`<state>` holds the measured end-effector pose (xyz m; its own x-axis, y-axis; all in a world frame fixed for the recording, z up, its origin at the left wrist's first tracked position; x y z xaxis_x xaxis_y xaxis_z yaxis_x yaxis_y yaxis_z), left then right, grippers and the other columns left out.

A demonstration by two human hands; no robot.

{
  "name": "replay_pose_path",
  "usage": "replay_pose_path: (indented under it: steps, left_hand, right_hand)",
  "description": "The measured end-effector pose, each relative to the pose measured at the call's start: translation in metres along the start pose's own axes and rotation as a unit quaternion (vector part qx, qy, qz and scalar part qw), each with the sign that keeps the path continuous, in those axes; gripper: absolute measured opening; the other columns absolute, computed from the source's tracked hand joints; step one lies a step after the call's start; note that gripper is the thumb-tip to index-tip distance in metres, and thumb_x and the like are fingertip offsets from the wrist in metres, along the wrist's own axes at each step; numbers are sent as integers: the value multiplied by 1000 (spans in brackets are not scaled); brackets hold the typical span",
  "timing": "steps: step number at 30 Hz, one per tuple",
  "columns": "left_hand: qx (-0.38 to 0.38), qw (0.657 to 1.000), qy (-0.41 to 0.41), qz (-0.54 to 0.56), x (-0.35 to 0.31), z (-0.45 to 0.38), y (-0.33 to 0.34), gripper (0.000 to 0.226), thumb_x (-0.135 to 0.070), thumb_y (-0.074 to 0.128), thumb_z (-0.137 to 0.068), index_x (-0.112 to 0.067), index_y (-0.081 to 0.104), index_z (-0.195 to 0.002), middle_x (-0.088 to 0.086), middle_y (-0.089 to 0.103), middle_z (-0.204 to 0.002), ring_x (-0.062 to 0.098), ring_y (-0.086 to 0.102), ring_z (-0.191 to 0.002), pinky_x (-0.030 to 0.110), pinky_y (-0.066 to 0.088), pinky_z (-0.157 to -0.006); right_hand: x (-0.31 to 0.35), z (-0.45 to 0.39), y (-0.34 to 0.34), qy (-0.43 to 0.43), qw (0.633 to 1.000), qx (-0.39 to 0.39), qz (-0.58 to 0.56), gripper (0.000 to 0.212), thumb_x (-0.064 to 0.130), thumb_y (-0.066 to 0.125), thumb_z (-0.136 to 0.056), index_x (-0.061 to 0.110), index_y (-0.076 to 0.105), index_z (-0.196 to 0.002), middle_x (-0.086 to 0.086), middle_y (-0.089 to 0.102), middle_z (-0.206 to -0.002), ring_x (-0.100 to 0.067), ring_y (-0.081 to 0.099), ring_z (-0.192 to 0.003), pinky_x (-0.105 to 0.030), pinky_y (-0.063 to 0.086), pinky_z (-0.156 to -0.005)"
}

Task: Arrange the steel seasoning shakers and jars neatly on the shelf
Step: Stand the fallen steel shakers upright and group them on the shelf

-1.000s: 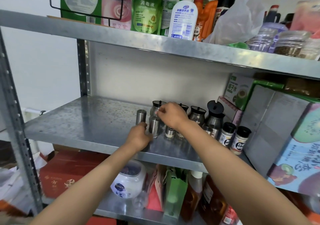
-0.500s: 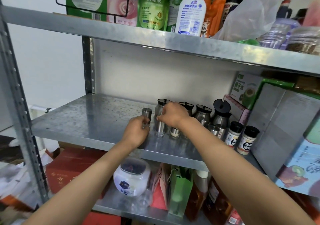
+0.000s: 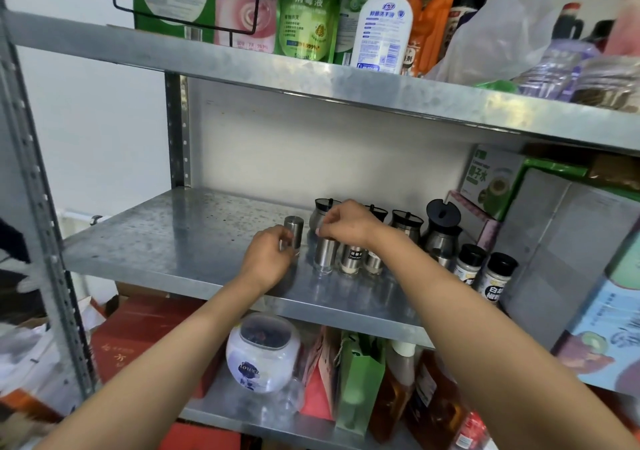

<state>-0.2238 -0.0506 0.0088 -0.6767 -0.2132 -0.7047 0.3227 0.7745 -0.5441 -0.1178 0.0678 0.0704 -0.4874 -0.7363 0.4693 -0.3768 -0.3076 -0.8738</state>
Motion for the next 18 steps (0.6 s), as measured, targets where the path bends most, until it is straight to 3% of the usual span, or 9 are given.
replay_pose_path:
  steps: [4,7,10,13,18]
  left_hand:
    - [-2,1000,4,-5,0,-2,-4,20,-11,61,-81,-13,66,-100,4,69,-105,23,62,-98,35,50,-84]
    - [-23,1000,-2,-7,3,0,-10,19,-11,60,-83,-12,66,-101,4,69,-107,23,62,-101,34,49,-86]
    - [-41,999,-10,-14,6,5,-13,20,-9,59,-85,-9,65,-105,7,67,-109,24,60,-103,32,46,-87]
    - [-40,999,-13,-15,7,6,-12,23,-9,59,-85,-10,64,-107,7,67,-112,24,60,-105,32,46,-89]
    - [-34,999,-21,-4,8,6,-13,23,-10,59,-85,-10,64,-107,6,66,-113,24,60,-106,32,46,-90]
  right_hand:
    - [8,4,-12,-7,994,-60,86,32,43,71,-82,12,68,-82,-4,68,-84,-22,63,-82,-29,48,-68]
    - [9,6,-13,6,993,-63,101,37,45,73,-80,14,59,-68,-1,59,-70,-22,59,-73,-27,42,-59]
    - [8,5,-7,12,992,-50,120,37,42,75,-78,16,53,-64,-1,60,-73,-21,60,-73,-26,41,-58]
    - [5,4,-2,13,995,-24,100,31,34,77,-79,15,56,-66,-1,61,-74,-20,60,-72,-25,43,-57]
    - [0,3,2,12,999,13,34,13,10,72,-83,0,74,-90,-6,68,-82,-20,64,-83,-29,52,-74]
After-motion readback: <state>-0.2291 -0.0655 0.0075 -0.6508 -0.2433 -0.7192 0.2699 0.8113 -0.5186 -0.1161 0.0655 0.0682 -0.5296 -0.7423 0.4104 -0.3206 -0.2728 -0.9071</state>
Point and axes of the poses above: each hand's wrist, its own z-axis away from the middle knuckle, its own y-axis out of the palm, x = y × z, the point moved 10 cm from there along -z, towards the middle knuckle
